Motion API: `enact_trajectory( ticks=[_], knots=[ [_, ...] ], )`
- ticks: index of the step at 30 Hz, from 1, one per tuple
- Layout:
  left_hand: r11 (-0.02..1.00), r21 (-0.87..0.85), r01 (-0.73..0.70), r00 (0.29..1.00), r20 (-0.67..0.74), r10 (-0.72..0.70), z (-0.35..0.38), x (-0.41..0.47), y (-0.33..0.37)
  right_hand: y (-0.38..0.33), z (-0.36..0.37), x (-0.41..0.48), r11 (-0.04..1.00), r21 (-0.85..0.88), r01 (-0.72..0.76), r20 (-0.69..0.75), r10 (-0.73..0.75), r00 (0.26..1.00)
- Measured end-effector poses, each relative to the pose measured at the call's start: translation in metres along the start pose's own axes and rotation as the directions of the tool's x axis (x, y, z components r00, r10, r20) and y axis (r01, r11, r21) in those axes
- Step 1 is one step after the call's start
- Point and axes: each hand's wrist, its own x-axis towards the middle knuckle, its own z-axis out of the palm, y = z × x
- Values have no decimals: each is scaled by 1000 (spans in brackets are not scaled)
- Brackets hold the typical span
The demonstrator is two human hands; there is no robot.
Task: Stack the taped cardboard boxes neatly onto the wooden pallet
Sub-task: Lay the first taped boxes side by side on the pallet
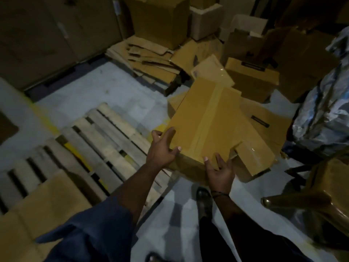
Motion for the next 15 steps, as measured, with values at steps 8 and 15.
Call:
enact_trajectory(
  ticks=[8, 15],
  knots=[
    [949, -151, 277, 919, -247, -308, -36, -89, -94, -21, 75, -36, 983, -2, 186, 348, -174, 921],
    [829, -349, 437, 731, -399, -553, -5, -140, -148, -1, 143, -31, 936, -48, 349, 571, -261, 778]
  ],
)
